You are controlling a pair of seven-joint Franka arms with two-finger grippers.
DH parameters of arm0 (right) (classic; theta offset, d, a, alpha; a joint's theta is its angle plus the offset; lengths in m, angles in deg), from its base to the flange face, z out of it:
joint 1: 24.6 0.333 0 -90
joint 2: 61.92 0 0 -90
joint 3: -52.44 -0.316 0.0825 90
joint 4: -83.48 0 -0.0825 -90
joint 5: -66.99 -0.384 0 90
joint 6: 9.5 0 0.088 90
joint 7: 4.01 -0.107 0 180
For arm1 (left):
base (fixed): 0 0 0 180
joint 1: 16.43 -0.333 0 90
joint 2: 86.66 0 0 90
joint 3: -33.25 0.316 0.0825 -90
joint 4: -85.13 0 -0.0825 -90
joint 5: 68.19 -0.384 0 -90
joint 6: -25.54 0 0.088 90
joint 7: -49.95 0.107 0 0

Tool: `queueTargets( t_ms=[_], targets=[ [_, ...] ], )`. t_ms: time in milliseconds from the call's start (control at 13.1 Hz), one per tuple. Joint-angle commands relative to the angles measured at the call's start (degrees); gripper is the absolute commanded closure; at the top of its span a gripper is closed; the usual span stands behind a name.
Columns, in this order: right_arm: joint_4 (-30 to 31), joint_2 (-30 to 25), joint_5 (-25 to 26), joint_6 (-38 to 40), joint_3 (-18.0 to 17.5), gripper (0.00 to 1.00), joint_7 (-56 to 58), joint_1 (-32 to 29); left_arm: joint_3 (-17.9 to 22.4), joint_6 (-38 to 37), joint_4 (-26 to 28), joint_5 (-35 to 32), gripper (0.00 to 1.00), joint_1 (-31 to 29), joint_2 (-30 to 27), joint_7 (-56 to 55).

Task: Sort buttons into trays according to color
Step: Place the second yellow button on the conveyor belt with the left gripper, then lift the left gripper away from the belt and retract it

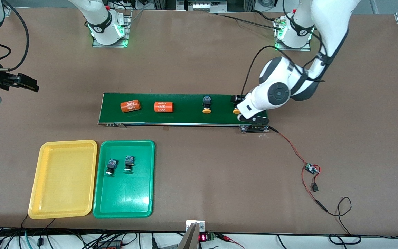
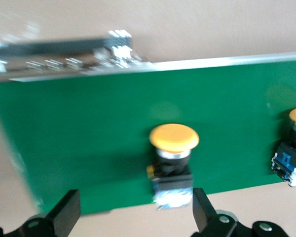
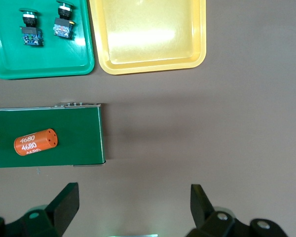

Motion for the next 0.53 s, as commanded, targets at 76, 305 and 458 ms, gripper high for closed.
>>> queueTargets(
  t_ms=[76, 305, 458],
  targets=[
    [0.3, -0.9, -0.9, 0.7, 0.0, 0.0, -0.4, -0.2, 5.6, -15.3, -6.9, -3.4, 0.0, -0.8, -6.9, 0.3],
    [0.3, -0.9, -0.9, 0.7, 0.0, 0.0, -0.4, -0.2, 12.6, -21.7, -11.3, -6.2, 0.0, -0.4, -9.9, 12.8],
    [0.3, -0.8, -0.9, 0.7, 0.0, 0.0, -0.4, -0.2, 17.4, -23.6, -11.0, -6.2, 0.0, -0.4, -15.4, 19.6]
  ],
)
